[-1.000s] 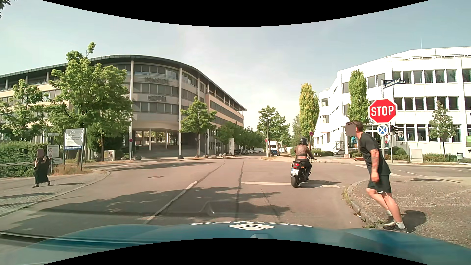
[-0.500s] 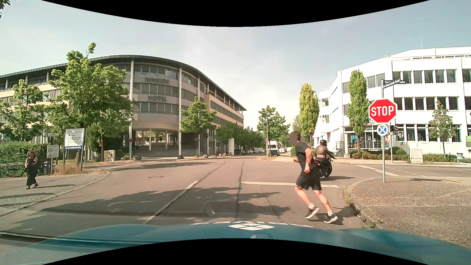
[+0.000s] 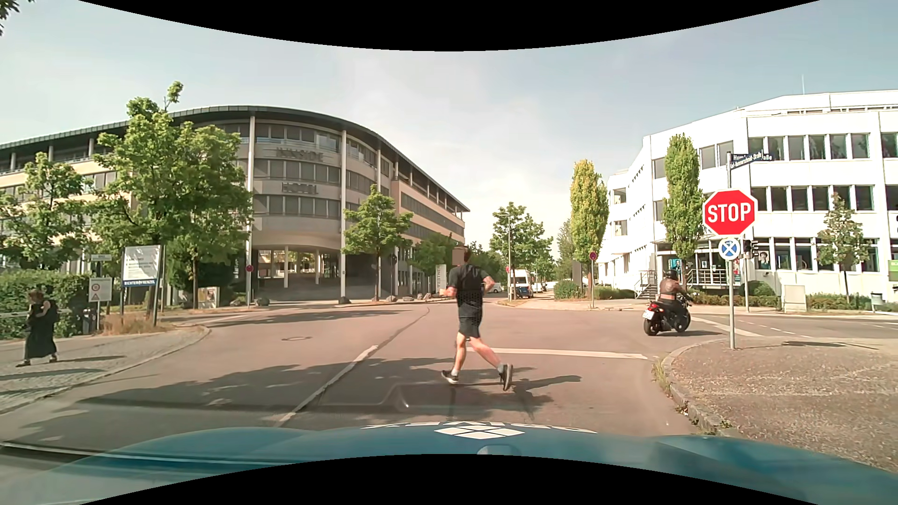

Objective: Follow the waypoints while adhering to traffic rules and regulations

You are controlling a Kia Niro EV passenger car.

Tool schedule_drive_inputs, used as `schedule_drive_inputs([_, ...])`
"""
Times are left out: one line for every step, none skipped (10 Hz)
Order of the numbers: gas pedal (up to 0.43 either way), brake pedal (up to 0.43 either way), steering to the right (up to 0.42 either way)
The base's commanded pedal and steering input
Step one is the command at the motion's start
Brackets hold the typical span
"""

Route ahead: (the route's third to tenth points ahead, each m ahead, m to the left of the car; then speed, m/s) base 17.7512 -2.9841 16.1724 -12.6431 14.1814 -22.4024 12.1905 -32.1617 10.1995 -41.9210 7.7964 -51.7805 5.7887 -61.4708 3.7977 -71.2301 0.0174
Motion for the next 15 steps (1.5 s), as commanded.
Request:
schedule_drive_inputs([0.228,0.000,0.053])
schedule_drive_inputs([0.280,0.000,0.053])
schedule_drive_inputs([0.311,0.000,0.055])
schedule_drive_inputs([0.311,0.000,0.059])
schedule_drive_inputs([0.311,0.000,0.066])
schedule_drive_inputs([0.319,0.000,0.075])
schedule_drive_inputs([0.331,0.000,0.078])
schedule_drive_inputs([0.339,0.000,0.078])
schedule_drive_inputs([0.370,0.000,0.078])
schedule_drive_inputs([0.409,0.000,0.077])
schedule_drive_inputs([0.409,0.000,0.077])
schedule_drive_inputs([0.409,0.000,0.077])
schedule_drive_inputs([0.398,0.000,0.077])
schedule_drive_inputs([0.390,0.000,0.077])
schedule_drive_inputs([0.390,0.000,0.077])
